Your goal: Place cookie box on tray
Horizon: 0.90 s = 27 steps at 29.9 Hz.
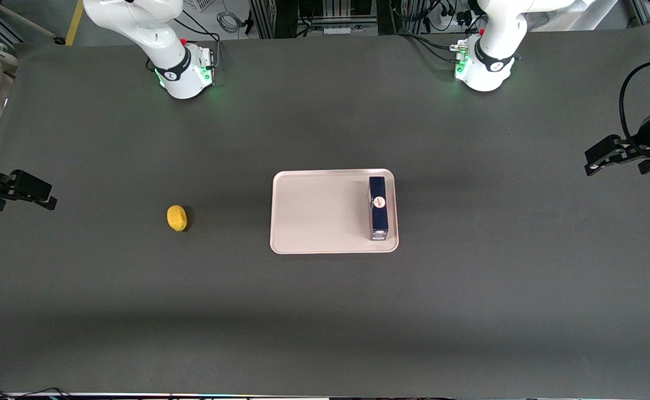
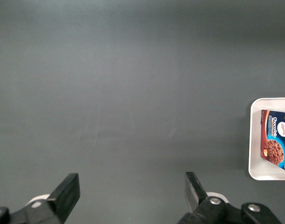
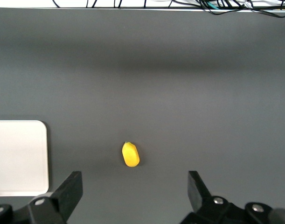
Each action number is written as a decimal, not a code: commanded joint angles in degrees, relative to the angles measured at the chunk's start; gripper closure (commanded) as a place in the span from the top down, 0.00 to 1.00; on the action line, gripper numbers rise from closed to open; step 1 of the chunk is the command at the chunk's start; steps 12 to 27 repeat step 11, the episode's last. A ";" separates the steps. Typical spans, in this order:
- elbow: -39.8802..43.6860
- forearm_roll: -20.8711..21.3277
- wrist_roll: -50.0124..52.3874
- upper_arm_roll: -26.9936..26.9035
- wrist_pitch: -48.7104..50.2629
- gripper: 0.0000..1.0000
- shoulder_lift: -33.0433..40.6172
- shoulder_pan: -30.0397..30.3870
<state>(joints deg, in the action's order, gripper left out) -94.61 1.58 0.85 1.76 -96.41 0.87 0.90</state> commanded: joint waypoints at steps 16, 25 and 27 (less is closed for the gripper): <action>-1.99 -0.52 -1.29 0.53 -0.10 1.00 1.77 0.68; -1.99 -0.52 -1.29 0.53 -0.10 1.00 1.77 0.68; -1.99 -0.52 -1.29 0.53 -0.10 1.00 1.77 0.68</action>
